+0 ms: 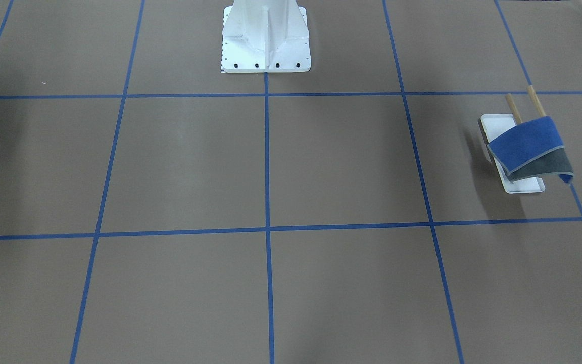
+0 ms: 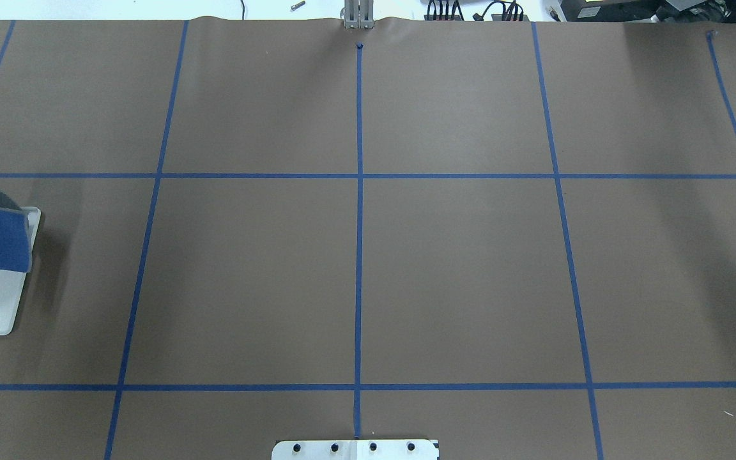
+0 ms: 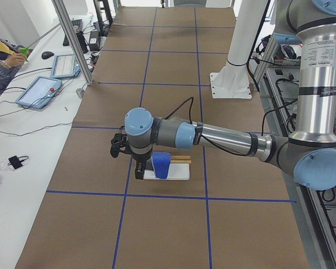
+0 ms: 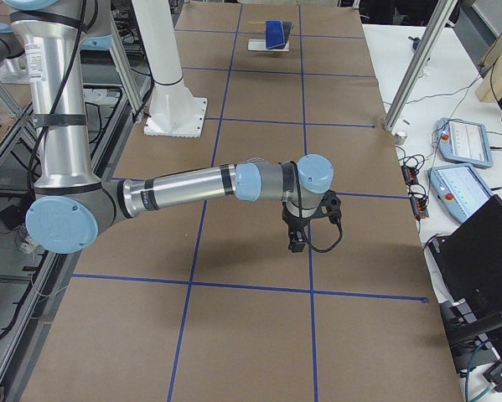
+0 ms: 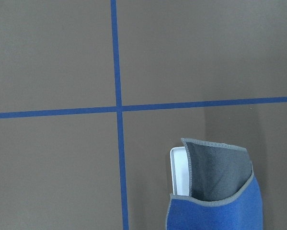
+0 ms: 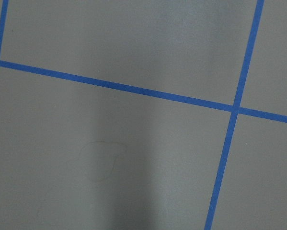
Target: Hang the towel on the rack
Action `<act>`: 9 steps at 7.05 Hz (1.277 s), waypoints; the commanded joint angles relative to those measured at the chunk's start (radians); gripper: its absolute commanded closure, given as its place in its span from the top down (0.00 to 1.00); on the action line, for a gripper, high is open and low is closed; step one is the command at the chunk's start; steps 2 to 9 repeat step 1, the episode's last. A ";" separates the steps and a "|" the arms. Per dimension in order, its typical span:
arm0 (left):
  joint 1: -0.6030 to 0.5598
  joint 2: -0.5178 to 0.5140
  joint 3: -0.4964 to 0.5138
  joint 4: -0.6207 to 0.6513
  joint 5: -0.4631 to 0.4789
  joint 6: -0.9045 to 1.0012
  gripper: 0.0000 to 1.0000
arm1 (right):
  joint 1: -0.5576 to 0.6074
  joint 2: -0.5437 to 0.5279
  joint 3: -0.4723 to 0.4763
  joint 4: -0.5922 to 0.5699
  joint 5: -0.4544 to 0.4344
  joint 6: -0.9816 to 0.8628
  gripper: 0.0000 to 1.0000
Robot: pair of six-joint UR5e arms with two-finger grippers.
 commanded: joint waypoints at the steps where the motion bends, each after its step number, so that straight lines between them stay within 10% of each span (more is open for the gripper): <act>1: 0.000 0.004 0.002 -0.003 -0.001 0.003 0.98 | 0.010 0.001 0.000 0.000 0.000 -0.001 1.00; 9: 0.000 0.004 0.002 -0.003 -0.001 0.003 0.98 | 0.010 0.001 0.000 0.000 0.000 -0.001 1.00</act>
